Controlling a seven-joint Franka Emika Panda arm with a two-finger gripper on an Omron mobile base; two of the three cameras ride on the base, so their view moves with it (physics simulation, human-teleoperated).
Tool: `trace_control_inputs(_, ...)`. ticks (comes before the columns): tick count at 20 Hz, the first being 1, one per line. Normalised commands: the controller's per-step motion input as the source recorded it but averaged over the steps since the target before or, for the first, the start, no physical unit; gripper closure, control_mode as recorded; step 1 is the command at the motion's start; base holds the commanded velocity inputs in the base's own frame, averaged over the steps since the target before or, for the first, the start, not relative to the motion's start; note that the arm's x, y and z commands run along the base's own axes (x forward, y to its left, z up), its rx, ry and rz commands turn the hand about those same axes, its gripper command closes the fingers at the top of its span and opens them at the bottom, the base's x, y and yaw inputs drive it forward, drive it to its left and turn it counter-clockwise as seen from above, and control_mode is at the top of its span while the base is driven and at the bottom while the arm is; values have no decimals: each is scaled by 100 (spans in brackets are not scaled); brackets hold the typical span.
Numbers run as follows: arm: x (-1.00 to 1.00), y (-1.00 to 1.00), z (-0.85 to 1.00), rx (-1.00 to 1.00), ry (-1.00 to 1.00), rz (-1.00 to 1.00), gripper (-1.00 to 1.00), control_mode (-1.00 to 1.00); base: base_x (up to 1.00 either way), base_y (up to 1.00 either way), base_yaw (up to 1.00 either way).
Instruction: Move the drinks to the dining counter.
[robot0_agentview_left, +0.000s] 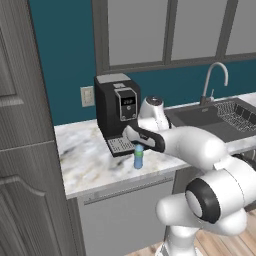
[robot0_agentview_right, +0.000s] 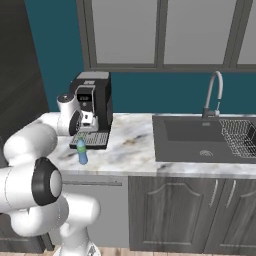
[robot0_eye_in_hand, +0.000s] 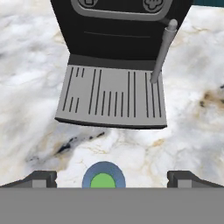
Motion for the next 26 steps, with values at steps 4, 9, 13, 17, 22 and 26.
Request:
trace_control_inputs(4, 2, 0, -3, 0, 0, 0, -100, -100, 0, 0, 0)
trace_control_inputs(9, -1, 0, -2, 0, 0, 0, -100, -100, 0, 0, 0)
trace_control_inputs(13, -11, 0, -2, 0, 0, 0, -100, -100, 0, 0, 0)
trace_control_inputs(17, -13, 0, -1, 0, 0, 0, -100, -100, 0, 0, 0)
trace_control_inputs(22, -13, 0, 0, 0, 0, 0, -100, -100, 0, 0, 0)
trace_control_inputs(26, -2, 0, 0, 0, 0, 0, -100, -100, 0, 0, 0)
